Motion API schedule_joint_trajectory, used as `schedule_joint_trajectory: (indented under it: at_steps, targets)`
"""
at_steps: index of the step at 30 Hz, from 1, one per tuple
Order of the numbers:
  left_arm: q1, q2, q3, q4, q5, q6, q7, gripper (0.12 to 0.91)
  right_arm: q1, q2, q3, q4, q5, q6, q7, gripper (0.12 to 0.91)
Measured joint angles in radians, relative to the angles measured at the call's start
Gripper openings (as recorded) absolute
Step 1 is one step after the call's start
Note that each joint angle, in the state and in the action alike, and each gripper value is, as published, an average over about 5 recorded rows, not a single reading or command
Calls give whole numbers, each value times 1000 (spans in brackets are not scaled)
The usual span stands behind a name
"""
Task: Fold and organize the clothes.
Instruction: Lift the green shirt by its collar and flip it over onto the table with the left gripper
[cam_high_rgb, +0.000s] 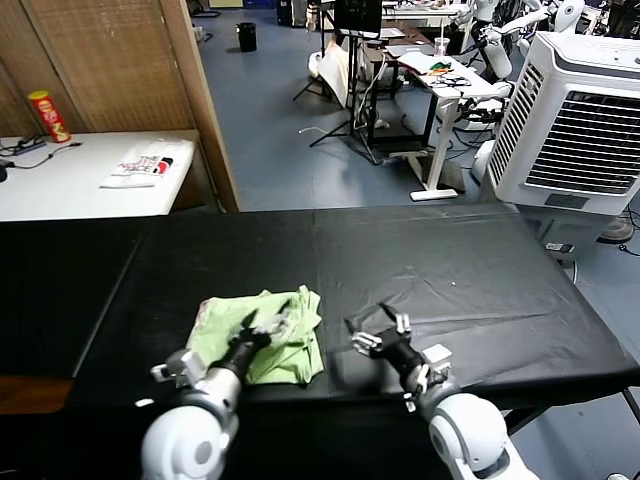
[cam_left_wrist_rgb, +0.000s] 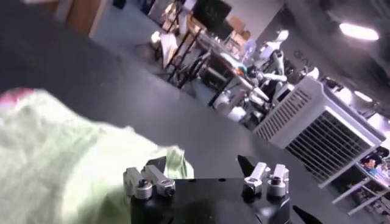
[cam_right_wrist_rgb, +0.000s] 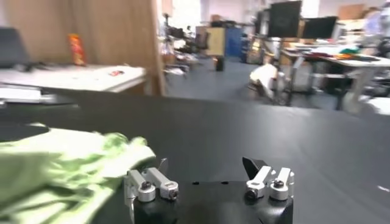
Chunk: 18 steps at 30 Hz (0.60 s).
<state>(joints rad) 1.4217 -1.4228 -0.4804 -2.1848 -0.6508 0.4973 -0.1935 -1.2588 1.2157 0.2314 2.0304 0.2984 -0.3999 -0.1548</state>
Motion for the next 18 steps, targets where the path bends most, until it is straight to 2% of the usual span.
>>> schedule_joint_trajectory:
  at_steps: [3, 6, 12, 18]
  targets:
    - [13, 49, -70, -8, 9, -14, -5, 798, 44, -21, -66, -13, -16, 3, -44, 798]
    - [24, 78, -136, -6, 44, -28, -8, 798, 97, -43, -140, -31, -33, 4, -64, 798]
    - [48, 81, -205, 13, 116, -52, -8, 798, 197, -46, -274, -72, -87, -49, -16, 798]
    - [54, 68, -221, 38, 138, -58, -6, 798, 202, -33, -307, -89, -213, -139, 37, 798]
